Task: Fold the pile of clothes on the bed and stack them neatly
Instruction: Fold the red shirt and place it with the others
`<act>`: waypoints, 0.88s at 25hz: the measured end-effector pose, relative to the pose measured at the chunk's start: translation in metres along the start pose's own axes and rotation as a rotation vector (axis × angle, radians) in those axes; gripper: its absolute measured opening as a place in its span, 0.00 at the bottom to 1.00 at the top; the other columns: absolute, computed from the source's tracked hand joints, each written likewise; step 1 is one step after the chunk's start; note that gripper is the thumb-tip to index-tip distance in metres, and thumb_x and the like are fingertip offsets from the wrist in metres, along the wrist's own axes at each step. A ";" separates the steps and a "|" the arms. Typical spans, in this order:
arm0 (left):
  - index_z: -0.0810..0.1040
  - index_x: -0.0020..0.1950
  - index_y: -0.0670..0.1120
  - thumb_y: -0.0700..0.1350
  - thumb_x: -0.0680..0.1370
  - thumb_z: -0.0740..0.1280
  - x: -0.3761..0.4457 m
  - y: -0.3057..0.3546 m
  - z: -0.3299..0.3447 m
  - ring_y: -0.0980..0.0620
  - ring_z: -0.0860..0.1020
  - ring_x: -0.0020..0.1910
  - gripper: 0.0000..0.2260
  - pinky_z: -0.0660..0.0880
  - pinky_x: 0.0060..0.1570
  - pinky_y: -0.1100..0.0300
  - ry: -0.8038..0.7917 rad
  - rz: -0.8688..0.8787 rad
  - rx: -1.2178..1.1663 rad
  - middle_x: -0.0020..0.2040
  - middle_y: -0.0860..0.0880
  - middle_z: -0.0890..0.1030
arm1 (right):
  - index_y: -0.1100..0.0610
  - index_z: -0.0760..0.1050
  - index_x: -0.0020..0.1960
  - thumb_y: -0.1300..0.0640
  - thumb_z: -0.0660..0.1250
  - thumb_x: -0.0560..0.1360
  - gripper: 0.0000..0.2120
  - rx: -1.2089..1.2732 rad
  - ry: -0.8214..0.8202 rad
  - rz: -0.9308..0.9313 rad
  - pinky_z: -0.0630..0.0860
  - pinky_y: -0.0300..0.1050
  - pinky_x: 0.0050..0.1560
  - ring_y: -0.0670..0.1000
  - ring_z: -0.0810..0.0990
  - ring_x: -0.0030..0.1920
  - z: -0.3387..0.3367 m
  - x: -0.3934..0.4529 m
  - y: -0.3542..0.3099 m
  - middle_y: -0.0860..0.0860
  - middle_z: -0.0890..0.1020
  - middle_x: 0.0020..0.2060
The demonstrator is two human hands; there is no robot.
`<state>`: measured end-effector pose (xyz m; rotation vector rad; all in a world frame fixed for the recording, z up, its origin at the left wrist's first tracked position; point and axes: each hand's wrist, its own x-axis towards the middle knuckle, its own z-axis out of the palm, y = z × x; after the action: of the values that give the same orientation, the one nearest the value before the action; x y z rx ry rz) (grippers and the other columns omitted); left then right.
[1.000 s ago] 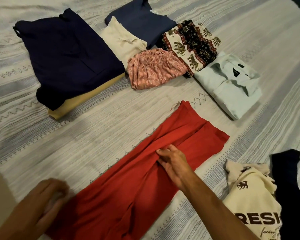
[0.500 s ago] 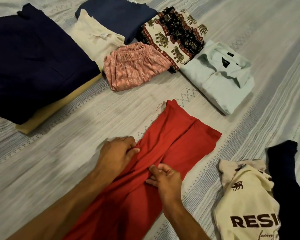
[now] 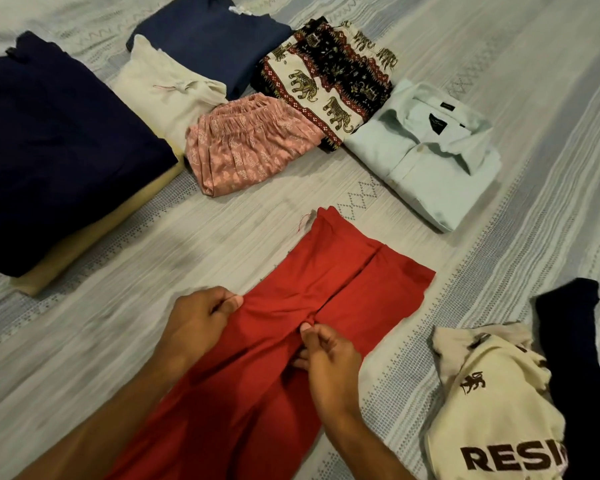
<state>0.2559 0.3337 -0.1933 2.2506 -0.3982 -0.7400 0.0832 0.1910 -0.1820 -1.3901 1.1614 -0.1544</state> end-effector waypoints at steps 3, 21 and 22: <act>0.82 0.40 0.53 0.49 0.82 0.70 -0.005 0.006 0.006 0.57 0.80 0.35 0.11 0.73 0.37 0.67 0.074 0.041 0.066 0.33 0.54 0.81 | 0.57 0.78 0.38 0.52 0.68 0.82 0.15 0.011 0.042 0.002 0.85 0.54 0.41 0.50 0.80 0.33 0.003 -0.015 0.006 0.56 0.76 0.29; 0.80 0.59 0.56 0.54 0.79 0.72 0.167 0.158 0.042 0.51 0.78 0.57 0.10 0.73 0.50 0.54 -0.297 0.593 0.575 0.55 0.54 0.82 | 0.58 0.80 0.56 0.67 0.72 0.76 0.11 0.426 0.029 0.306 0.80 0.46 0.41 0.52 0.83 0.38 0.002 0.036 -0.036 0.56 0.87 0.42; 0.82 0.56 0.55 0.53 0.78 0.74 0.169 0.155 0.040 0.53 0.80 0.54 0.08 0.74 0.49 0.55 -0.287 0.599 0.472 0.53 0.56 0.84 | 0.58 0.80 0.57 0.65 0.72 0.77 0.09 0.472 0.076 0.292 0.81 0.46 0.42 0.51 0.83 0.39 -0.001 0.041 -0.041 0.56 0.86 0.42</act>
<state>0.3549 0.1238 -0.1703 2.2434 -1.4385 -0.6875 0.1235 0.1510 -0.1706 -0.7979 1.2785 -0.2560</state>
